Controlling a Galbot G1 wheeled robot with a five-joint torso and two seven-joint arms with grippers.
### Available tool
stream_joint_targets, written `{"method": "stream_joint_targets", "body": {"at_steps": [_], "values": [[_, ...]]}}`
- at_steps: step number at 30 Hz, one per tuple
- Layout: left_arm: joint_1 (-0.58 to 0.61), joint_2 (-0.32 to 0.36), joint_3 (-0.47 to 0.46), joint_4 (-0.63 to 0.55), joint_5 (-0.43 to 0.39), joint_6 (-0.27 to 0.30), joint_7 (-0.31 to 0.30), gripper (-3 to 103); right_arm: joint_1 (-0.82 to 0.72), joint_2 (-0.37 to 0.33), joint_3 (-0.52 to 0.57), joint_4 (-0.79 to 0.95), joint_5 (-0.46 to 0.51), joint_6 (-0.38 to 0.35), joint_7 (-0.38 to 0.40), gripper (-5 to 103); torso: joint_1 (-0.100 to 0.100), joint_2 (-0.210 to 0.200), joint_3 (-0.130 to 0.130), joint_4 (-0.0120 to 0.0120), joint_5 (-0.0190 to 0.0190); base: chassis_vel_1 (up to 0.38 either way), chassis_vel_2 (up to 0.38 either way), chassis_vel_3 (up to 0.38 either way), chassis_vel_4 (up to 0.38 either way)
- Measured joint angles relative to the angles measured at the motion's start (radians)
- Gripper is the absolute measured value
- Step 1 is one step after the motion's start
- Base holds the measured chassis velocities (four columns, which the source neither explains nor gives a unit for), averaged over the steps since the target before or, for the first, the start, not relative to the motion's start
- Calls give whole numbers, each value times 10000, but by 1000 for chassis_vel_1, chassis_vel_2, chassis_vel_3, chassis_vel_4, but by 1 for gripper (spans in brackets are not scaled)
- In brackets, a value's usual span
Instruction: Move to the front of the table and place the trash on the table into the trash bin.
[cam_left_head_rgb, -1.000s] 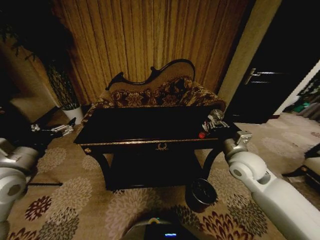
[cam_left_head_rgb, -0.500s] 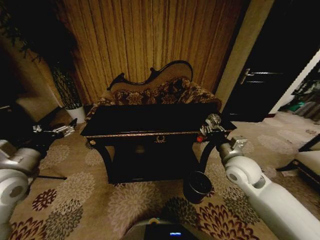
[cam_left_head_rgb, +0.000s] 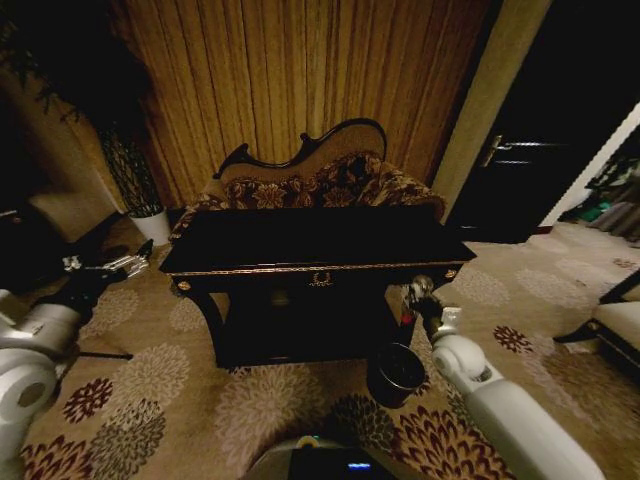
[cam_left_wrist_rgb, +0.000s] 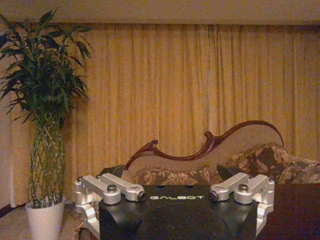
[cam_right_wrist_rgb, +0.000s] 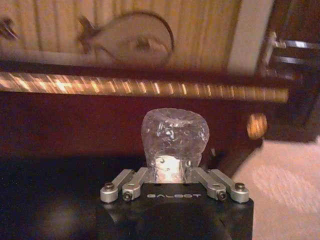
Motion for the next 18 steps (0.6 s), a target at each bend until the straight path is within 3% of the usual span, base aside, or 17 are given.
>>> {"method": "stream_joint_targets", "body": {"at_steps": [7, 9, 18], "values": [[191, -83, -227, -113, 13, -13, 78, 100, 668, 704, -166, -2518, -473, 604, -296, 25, -1, 1, 0, 0, 0, 0, 0, 0, 0], [259, -136, -269, -138, 18, -33, 101, 100, 992, 981, -234, -3544, -659, 1086, -385, 25, -1, 0, 0, -3, -2, 0, 0, 0, 0], [437, -238, -393, -226, 62, -111, 200, 100, 2393, 1707, -332, -5918, -974, 2094, -560, 25, -1, 1, 0, 3, -4, 0, 0, 0, 0]]}}
